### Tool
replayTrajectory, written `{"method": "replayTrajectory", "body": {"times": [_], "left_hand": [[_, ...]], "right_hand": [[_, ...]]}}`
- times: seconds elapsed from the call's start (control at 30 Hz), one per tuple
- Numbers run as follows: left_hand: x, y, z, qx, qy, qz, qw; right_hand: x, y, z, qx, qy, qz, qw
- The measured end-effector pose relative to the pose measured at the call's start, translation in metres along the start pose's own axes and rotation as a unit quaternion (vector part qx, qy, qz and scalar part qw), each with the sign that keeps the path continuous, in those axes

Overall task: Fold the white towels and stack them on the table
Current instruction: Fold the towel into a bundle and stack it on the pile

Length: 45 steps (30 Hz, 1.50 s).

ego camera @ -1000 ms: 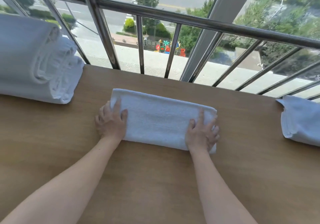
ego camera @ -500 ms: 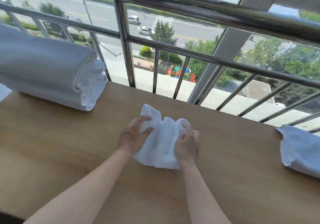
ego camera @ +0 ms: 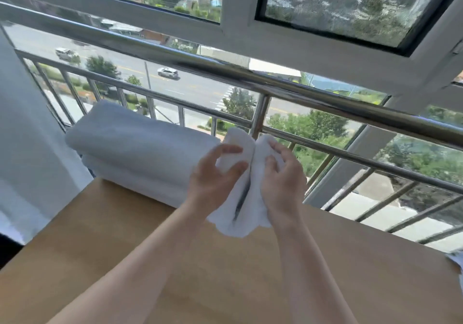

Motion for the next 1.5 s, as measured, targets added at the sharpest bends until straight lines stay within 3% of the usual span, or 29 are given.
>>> {"method": "replayTrajectory", "body": {"times": [0.13,0.33,0.5,0.67,0.77,0.9,1.07,1.17,1.33,1.5], "left_hand": [[-0.091,-0.058,-0.007,0.021,0.02,0.022,0.999],[-0.223,-0.157,0.01,0.026,0.097,-0.047,0.994],[-0.3,-0.222,0.065,0.028,-0.032,-0.091,0.995],[-0.299,-0.239,0.148,-0.055,-0.236,0.03,0.97],[-0.294,-0.239,0.176,-0.07,-0.244,0.062,0.965],[-0.293,-0.249,0.177,-0.041,-0.22,0.057,0.973],[-0.296,-0.254,0.164,0.026,-0.193,-0.011,0.981],[-0.297,-0.249,0.171,0.046,-0.207,-0.025,0.977],[-0.298,-0.241,0.191,-0.001,-0.231,0.0,0.973],[-0.297,-0.243,0.173,0.066,-0.23,-0.035,0.97]], "right_hand": [[0.054,-0.009,0.067,-0.022,-0.014,-0.055,0.998],[0.123,-0.05,0.119,-0.004,0.046,-0.108,0.993],[0.164,-0.072,0.083,0.078,0.095,-0.079,0.989],[0.217,-0.047,0.029,0.169,0.179,0.013,0.969],[0.218,-0.043,0.011,0.203,0.201,-0.003,0.958],[0.214,-0.053,0.007,0.211,0.24,0.007,0.947],[0.219,-0.057,0.017,0.187,0.277,0.045,0.942],[0.218,-0.054,0.021,0.147,0.275,0.016,0.95],[0.223,-0.042,0.018,0.135,0.267,0.016,0.954],[0.223,-0.049,0.028,0.108,0.244,-0.011,0.964]]}}
Point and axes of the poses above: each hand's wrist, its own y-axis away from the middle knuckle, its own x-axis out of the palm, z = x × y, the point moved 5 cm from there along -y, towards the middle knuckle, and after that the axes turned 1 degree about x, right-handed, at the moved point
